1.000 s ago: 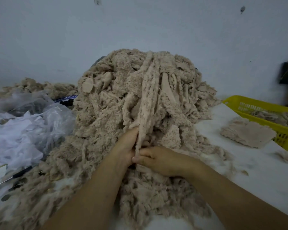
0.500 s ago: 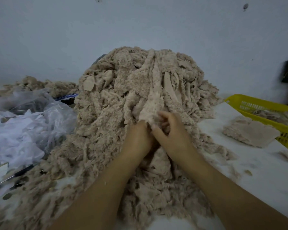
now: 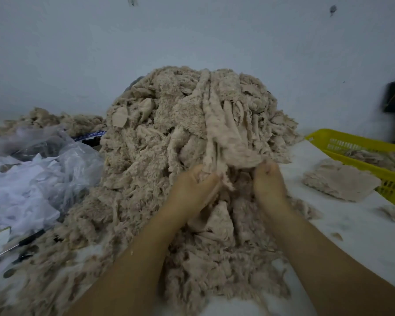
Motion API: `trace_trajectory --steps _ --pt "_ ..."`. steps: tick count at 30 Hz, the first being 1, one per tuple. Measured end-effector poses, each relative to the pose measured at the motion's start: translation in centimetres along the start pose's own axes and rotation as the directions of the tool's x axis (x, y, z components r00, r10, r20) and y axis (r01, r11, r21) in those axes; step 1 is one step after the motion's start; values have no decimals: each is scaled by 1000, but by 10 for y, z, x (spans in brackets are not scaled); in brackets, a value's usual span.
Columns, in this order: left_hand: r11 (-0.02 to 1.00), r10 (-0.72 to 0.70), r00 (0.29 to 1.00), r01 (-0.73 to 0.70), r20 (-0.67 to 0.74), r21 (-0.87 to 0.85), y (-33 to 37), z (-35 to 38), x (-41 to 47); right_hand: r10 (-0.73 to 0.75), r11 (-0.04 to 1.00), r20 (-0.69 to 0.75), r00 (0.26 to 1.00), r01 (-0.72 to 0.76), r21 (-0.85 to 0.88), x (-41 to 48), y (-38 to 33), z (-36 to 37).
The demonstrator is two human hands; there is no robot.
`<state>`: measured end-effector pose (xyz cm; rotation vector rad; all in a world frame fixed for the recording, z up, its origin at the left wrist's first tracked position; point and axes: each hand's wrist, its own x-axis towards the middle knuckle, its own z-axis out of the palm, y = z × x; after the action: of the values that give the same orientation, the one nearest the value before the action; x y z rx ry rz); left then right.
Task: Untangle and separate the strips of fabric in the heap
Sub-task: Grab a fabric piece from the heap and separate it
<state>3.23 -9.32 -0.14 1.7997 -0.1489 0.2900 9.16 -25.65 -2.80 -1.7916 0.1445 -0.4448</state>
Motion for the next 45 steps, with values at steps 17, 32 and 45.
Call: trace_trajectory --steps 17,32,45 --pt "920 -210 978 203 15 -335 -5 -1 -4 -95 995 536 839 65 75 -37 -16 12" --pt "509 -388 881 451 272 -733 -13 -17 5 -201 978 706 679 178 107 -46 -16 16" --pt "742 -445 894 398 48 -540 -11 -7 11 -224 928 763 606 373 -24 -51 -10 23"
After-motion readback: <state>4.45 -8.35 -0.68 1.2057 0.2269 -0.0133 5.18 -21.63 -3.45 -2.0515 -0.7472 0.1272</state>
